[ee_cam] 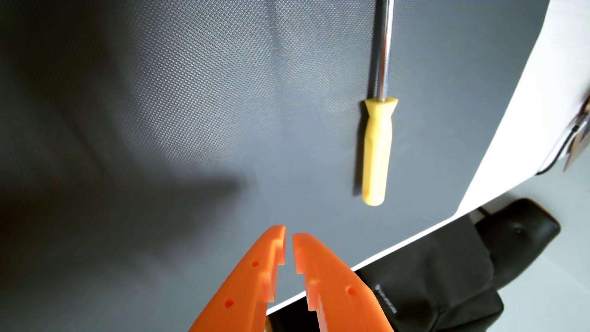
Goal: Grab the yellow screwdriver
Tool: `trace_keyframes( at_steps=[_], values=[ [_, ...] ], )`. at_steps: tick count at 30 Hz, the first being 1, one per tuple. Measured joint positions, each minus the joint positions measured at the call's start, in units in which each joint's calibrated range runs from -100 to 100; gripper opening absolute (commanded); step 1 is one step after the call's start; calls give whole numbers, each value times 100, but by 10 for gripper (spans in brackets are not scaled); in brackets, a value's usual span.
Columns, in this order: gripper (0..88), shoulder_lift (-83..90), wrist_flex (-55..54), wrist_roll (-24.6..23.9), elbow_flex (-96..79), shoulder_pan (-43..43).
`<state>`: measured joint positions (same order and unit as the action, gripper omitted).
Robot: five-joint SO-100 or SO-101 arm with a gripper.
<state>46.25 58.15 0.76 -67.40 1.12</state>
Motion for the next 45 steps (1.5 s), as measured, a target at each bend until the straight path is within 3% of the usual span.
trace_keyframes(
  at_steps=[26,45],
  values=[
    [18,-3561,-9,460,2799,0],
    [20,-4977,-9,507,4072,0]
  ],
)
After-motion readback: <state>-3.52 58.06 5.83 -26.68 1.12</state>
